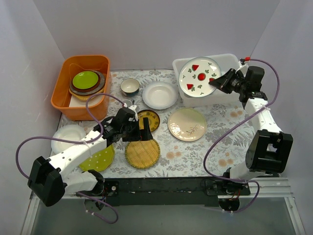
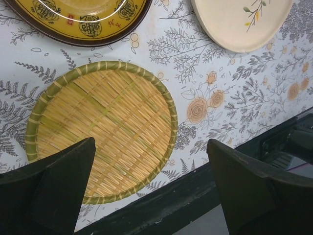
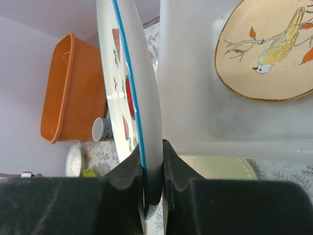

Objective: Place the plates into the plastic bin on the countertop
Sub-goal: Place the plate in the plastic bin.

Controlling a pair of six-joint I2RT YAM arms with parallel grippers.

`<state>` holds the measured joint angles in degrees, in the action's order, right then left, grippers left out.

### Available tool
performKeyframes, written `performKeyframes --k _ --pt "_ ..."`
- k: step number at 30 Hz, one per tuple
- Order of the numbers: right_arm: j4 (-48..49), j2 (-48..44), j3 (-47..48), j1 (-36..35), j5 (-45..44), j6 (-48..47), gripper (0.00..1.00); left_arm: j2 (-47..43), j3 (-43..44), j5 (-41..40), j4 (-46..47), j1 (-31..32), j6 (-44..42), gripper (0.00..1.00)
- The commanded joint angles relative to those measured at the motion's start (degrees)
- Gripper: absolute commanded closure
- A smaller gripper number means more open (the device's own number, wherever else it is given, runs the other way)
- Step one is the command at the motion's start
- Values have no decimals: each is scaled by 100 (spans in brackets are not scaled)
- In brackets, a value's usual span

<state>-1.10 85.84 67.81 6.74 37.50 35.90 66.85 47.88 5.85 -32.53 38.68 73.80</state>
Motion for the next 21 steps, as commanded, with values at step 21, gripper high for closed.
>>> performKeyframes --k 21 --pt "655 1584 1454 29 -1112 312 99 -462 -393 654 335 -36 266 2"
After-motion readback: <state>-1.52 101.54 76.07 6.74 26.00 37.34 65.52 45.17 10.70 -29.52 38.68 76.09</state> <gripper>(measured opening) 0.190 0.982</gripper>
